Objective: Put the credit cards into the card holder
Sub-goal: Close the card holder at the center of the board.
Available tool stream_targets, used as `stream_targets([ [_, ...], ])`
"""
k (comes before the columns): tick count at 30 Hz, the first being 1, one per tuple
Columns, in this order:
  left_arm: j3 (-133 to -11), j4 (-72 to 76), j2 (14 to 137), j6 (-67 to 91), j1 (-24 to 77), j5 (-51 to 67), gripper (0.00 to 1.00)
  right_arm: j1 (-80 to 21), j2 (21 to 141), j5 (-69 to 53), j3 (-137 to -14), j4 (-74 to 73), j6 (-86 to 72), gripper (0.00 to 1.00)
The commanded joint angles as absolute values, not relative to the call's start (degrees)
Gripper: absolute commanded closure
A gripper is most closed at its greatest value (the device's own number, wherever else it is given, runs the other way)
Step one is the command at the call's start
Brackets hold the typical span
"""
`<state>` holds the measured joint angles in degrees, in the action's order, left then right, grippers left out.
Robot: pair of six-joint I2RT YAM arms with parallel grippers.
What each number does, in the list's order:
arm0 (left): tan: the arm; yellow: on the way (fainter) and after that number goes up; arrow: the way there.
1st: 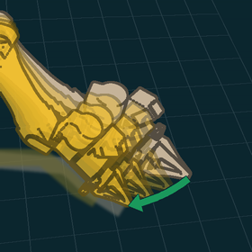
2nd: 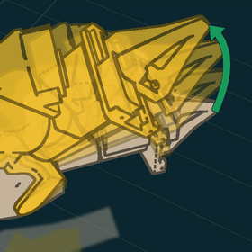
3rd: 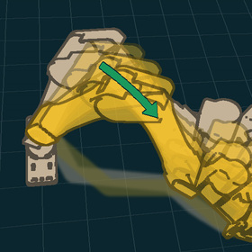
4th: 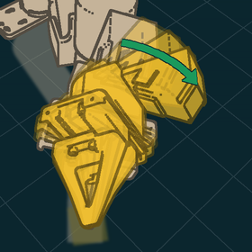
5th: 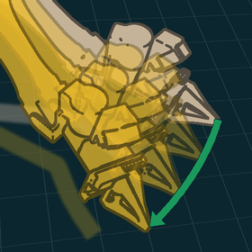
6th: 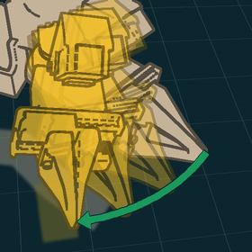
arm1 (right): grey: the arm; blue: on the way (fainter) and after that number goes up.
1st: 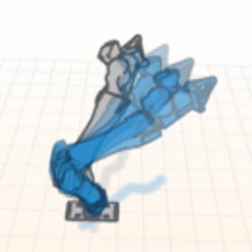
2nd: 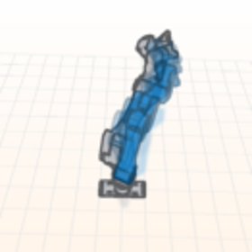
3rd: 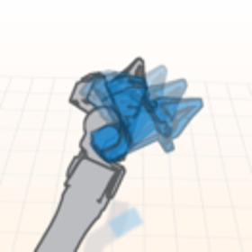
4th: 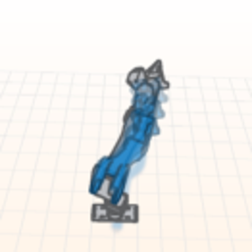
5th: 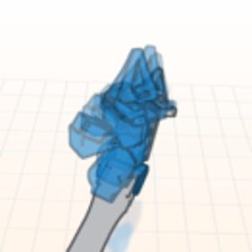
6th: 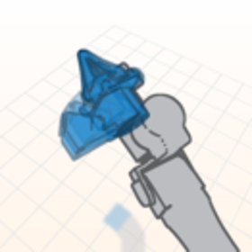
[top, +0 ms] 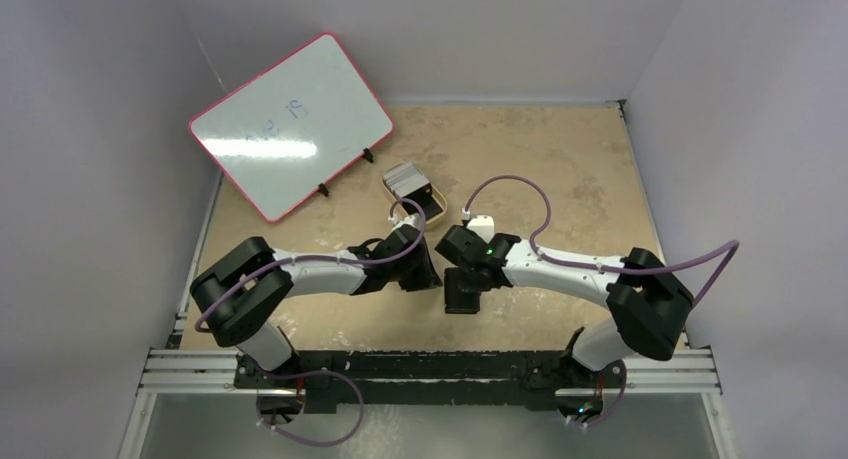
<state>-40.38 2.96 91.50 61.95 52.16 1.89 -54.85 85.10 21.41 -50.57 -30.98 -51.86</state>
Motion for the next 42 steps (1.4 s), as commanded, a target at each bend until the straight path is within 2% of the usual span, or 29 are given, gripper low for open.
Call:
stream_targets([
  [1,-40.5,5.4,91.8,61.5,52.3,2.3,0.82,-55.4,83.8,22.8,-53.1,-32.2,-52.7,0.79],
  [11,-40.5,5.4,91.9,61.6,52.3,2.2,0.82,-56.2,84.0,22.6,-53.5,-32.3,-52.6,0.78],
  [20,-40.6,5.3,91.8,61.5,52.3,2.3,0.82,-56.3,85.1,21.8,-53.3,-32.4,-52.5,0.72],
  [25,-40.5,5.3,91.8,61.6,52.3,2.2,0.82,-56.3,83.6,21.4,-52.4,-31.6,-53.1,0.72],
  [34,-40.4,5.2,92.1,61.5,52.3,2.3,0.82,-55.5,71.0,16.5,-46.2,-24.4,-51.8,0.69],
  [42,-40.7,5.7,92.5,61.7,52.3,2.4,0.82,-45.5,62.5,7.7,-36.4,-15.3,-48.1,0.67],
])
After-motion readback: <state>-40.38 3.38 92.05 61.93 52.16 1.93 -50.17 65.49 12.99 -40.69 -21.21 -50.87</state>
